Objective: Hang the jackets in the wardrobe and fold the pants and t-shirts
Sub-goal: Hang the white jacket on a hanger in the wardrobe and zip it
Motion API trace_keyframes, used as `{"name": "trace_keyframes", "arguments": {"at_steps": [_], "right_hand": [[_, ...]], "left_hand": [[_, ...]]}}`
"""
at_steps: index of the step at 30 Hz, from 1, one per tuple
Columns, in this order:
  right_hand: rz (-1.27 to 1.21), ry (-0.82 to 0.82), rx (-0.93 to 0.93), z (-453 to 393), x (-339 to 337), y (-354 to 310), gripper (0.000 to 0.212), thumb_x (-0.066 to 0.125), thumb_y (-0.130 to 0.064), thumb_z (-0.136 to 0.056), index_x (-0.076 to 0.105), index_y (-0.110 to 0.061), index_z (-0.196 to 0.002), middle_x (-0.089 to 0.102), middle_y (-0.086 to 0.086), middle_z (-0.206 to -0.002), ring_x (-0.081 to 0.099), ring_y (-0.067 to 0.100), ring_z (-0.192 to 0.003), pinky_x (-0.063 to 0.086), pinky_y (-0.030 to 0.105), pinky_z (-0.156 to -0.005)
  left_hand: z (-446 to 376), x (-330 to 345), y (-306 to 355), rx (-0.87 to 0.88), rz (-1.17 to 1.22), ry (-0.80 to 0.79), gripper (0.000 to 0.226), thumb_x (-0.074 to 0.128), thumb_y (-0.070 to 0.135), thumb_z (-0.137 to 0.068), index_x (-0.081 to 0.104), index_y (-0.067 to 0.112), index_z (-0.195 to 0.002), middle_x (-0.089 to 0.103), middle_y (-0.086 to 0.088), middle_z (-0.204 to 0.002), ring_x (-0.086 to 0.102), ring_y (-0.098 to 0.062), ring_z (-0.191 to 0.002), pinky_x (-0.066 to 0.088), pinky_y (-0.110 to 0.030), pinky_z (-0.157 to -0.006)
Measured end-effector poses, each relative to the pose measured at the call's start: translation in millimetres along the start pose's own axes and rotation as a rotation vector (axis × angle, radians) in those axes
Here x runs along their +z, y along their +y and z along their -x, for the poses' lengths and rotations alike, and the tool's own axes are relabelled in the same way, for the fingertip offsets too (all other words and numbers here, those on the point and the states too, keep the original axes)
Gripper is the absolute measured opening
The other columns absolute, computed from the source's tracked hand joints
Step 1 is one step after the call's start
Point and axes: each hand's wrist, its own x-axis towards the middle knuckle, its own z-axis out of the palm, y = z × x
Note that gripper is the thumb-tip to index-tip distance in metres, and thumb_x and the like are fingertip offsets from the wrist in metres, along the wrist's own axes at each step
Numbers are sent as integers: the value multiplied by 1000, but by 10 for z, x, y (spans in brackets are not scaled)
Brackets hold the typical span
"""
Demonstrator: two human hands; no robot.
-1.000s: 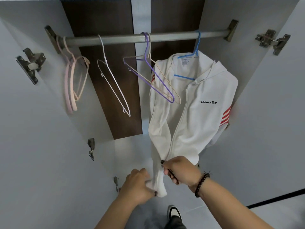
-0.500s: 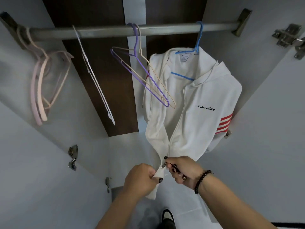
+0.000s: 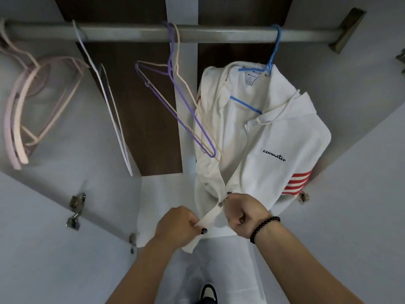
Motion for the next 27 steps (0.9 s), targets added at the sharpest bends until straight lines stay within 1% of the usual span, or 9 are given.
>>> {"name": "trace_keyframes", "arguments": {"at_steps": [7,10,12,15,19,20,23,25,27], "right_hand": [[38,51,-34,-121,-113,-228,42,41,0,-89,48,-16,-51,35,-6,-40,21,8,-31,12,13,-34],[63,55,-32,-155,-110,-304,38,36,-1,-92,42,-18,-59,30,-7,-40,20,7,-31,10,13,-33],[73,33,-37,-137,-88,-361,43,38,-3,-93,42,-16,-53,29,-6,-39,20,6,-30,10,14,-34],[79,20,-45,-65,-35,-440,47,45,-9,-92,45,-14,-46,33,-5,-39,22,7,-28,11,14,-32],[103,27,-88,-46,76,-528,40,46,-11,-94,43,-15,-53,34,-5,-41,22,7,-29,12,15,-34],[135,25,-110,-52,110,-531,40,46,-12,-94,43,-15,-54,34,-5,-41,22,7,-29,12,15,-34],[263,6,-176,-70,196,-511,39,48,-13,-94,44,-14,-55,36,-4,-42,22,9,-32,13,15,-35],[388,-42,-180,-42,232,-510,38,49,-13,-94,45,-14,-56,38,-2,-47,24,10,-34,15,16,-33],[664,-96,-206,-47,243,-541,38,44,-6,-96,43,-16,-59,42,-8,-42,31,8,-32,19,14,-31]], "left_hand": [[-68,171,-43,-68,17,17,26,71,50,-77,77,25,-86,71,9,-81,65,-6,-73,56,-27,-72],[-71,210,-102,-96,48,10,25,72,48,-77,71,25,-66,66,7,-68,59,-3,-61,46,-19,-58],[-68,210,-128,-110,68,5,27,73,46,-77,62,33,-56,62,11,-62,57,0,-57,39,-12,-52],[-75,174,-157,-140,137,17,21,77,43,-76,62,42,-60,68,14,-68,64,-2,-67,48,-15,-58],[-140,94,-189,-133,165,25,17,77,41,-77,66,39,-65,66,13,-69,65,-7,-70,52,-22,-65],[-174,69,-187,-122,115,21,11,74,42,-80,69,35,-73,64,14,-73,64,-7,-74,52,-23,-66],[-300,-33,-40,-52,-66,77,25,66,47,-84,68,29,-100,60,14,-93,59,-9,-90,45,-22,-70],[-391,-108,168,70,27,182,28,67,49,-80,64,30,-100,59,12,-98,58,-10,-91,47,-24,-73],[-459,-177,418,225,108,283,20,67,43,-82,64,28,-95,53,13,-88,55,-9,-85,46,-24,-70]]}}
